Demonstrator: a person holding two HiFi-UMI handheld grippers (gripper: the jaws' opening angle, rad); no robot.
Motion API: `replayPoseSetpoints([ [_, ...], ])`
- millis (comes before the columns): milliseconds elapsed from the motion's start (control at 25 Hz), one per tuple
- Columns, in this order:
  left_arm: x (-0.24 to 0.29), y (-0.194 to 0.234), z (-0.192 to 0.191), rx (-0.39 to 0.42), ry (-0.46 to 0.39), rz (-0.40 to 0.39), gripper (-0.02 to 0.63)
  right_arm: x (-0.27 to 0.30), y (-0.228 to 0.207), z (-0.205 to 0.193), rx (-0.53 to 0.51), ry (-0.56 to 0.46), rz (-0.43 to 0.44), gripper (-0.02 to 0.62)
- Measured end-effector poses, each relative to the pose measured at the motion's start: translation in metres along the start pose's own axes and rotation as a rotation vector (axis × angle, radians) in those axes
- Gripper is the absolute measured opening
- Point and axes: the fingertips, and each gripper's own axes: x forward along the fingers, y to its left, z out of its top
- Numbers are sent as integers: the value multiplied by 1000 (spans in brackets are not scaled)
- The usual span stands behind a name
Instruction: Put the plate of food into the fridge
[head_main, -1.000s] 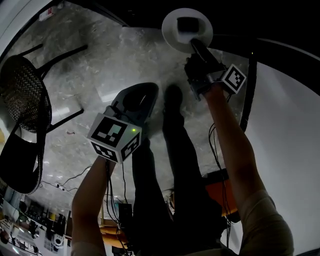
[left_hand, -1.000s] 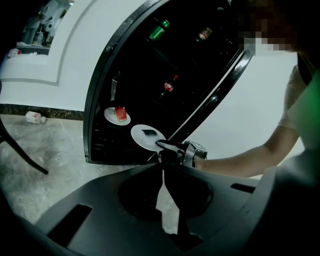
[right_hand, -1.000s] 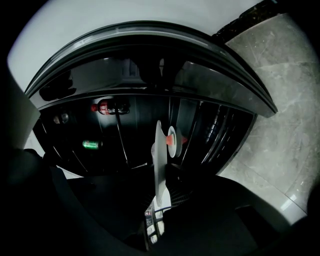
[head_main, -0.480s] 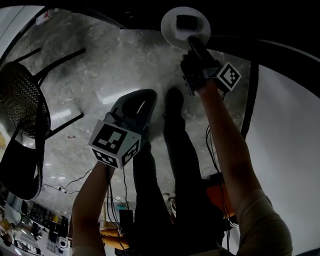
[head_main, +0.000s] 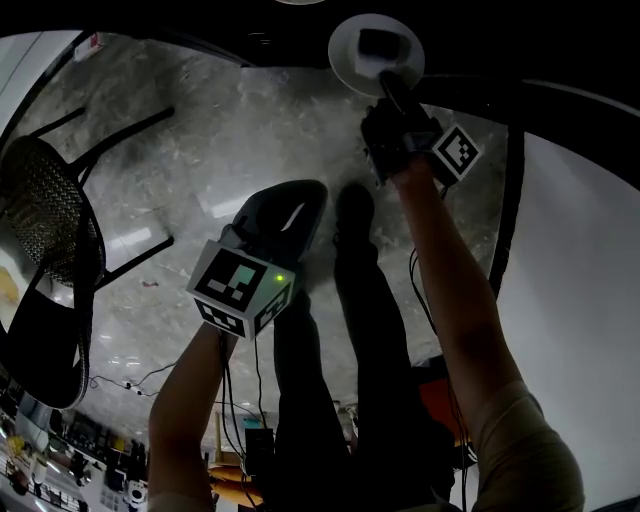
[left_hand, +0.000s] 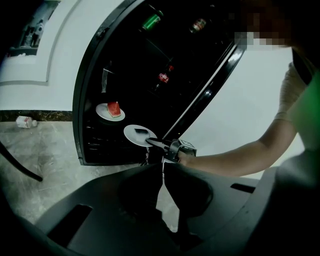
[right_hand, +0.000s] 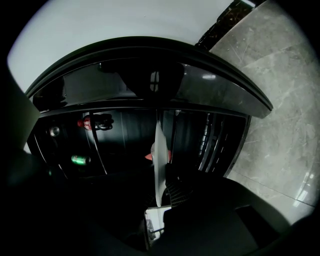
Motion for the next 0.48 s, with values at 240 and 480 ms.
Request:
replayPoseSetpoints([
  [240,1,2,-19,-25,19,-11,17,4,-8,4,6,-41,-20,34],
  [480,4,0,-23,-21,6,-22,17,11,-11,9,2,-66,-26,32],
])
